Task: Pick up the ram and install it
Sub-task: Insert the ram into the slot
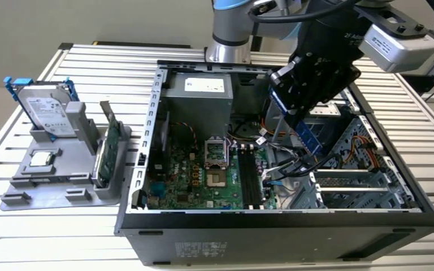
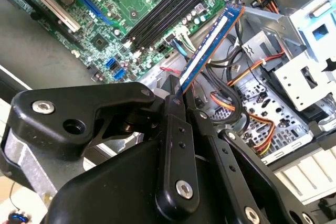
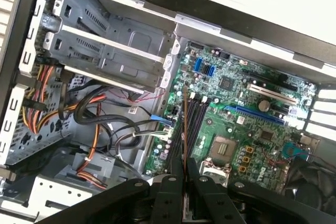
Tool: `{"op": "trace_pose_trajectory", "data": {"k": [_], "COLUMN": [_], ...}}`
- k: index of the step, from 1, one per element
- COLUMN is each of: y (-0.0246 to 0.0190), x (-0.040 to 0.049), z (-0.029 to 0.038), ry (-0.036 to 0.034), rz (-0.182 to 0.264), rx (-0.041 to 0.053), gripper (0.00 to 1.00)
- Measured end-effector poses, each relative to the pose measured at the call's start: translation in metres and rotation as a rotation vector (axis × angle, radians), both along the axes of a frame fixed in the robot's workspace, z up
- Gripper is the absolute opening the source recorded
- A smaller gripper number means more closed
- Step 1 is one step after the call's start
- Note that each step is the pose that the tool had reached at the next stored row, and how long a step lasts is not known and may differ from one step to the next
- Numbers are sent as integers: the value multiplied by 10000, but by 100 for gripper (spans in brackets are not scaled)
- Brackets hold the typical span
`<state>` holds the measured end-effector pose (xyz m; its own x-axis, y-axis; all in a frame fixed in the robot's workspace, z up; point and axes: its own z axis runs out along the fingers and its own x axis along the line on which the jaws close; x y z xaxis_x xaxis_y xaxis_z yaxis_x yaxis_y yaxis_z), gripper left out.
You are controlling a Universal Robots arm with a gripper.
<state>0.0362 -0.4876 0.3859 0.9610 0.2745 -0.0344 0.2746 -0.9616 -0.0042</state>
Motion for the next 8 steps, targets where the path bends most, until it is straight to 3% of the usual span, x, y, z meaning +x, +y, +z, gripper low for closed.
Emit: {"op": "trace_pose_trajectory", "data": {"k": [8], "y": [0], "x": [0], "z": [0], "ry": [2], "rz": [-593], "rx": [0], "gripper": [0]}}
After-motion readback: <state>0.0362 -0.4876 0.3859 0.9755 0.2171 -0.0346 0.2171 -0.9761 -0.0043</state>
